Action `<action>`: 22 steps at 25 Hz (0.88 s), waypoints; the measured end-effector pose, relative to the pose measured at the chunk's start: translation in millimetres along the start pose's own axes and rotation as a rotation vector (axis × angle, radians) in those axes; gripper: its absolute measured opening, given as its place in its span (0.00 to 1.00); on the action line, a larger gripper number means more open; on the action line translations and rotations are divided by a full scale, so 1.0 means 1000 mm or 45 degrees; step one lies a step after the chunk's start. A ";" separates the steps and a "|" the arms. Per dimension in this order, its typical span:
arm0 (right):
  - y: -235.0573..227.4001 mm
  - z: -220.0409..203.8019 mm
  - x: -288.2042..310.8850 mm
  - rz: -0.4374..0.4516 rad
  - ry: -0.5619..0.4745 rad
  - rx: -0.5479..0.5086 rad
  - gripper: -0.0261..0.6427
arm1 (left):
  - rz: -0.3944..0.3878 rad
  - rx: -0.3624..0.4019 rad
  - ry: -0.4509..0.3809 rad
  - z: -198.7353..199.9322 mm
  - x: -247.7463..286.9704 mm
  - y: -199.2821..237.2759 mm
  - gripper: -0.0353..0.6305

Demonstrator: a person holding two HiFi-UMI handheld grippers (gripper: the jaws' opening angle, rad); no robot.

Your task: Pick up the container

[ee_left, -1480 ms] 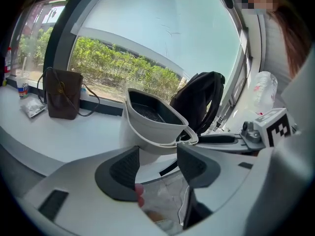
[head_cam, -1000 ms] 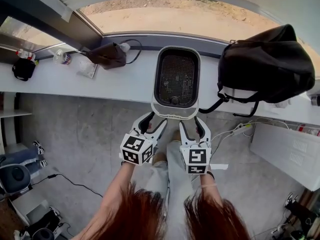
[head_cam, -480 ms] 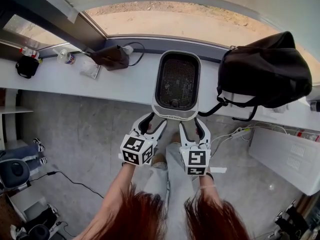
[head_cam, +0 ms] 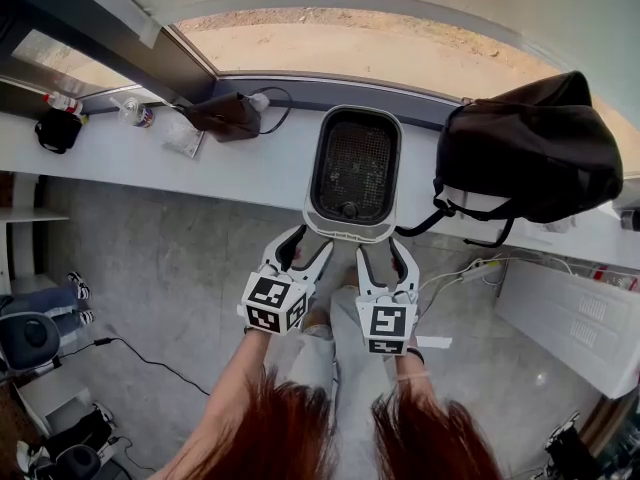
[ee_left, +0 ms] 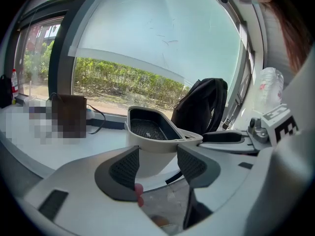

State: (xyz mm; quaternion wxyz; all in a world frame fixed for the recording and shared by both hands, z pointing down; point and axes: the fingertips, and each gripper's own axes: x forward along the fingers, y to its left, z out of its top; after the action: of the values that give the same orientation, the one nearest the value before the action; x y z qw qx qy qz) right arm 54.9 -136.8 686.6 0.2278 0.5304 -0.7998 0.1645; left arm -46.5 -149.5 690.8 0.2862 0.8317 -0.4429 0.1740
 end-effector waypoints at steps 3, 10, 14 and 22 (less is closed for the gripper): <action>-0.002 0.008 -0.001 -0.004 -0.017 -0.012 0.36 | 0.007 0.013 -0.015 0.008 -0.001 -0.001 0.41; -0.007 0.030 -0.005 -0.012 -0.046 -0.057 0.37 | 0.006 0.013 -0.040 0.030 -0.003 -0.004 0.41; -0.007 0.044 -0.005 -0.005 -0.050 -0.123 0.37 | 0.000 0.000 -0.032 0.042 -0.005 -0.003 0.41; -0.015 0.066 -0.005 -0.008 -0.085 -0.168 0.37 | -0.004 0.013 -0.031 0.065 -0.003 -0.004 0.42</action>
State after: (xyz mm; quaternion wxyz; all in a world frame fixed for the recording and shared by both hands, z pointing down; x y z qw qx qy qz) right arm 57.7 -172.2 629.1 0.2359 0.5220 -0.8144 0.0930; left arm -42.0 -187.0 637.3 0.2770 0.8357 -0.4442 0.1658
